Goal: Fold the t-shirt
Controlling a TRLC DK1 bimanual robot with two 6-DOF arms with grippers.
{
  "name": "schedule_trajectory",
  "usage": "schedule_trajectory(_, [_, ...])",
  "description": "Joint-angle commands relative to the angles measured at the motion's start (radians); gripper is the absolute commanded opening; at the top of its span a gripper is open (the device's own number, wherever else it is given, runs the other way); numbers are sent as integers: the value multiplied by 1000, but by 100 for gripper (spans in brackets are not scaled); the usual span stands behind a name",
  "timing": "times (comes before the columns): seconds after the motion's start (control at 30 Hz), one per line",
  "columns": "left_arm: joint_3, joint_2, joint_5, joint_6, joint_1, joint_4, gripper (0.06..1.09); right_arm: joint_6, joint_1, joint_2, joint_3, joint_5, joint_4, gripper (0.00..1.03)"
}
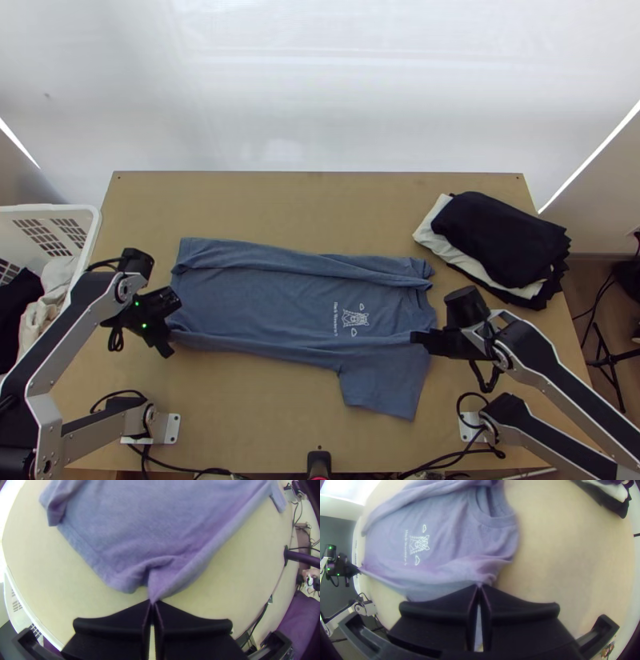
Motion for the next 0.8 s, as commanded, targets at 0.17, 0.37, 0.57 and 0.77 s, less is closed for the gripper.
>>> schedule_trajectory(0.17, [141,49,121,-41,34,72,10,-14,-54,46,99,1,34,3])
schedule_trajectory(0.37, [214,114,140,-55,57,72,10,-46,-111,101,142,2,65,3])
schedule_trajectory(0.57, [299,171,157,-79,75,81,10,-68,-164,179,193,2,109,3])
schedule_trajectory(0.77, [380,226,183,-122,71,106,10,-69,-191,273,260,2,166,3])
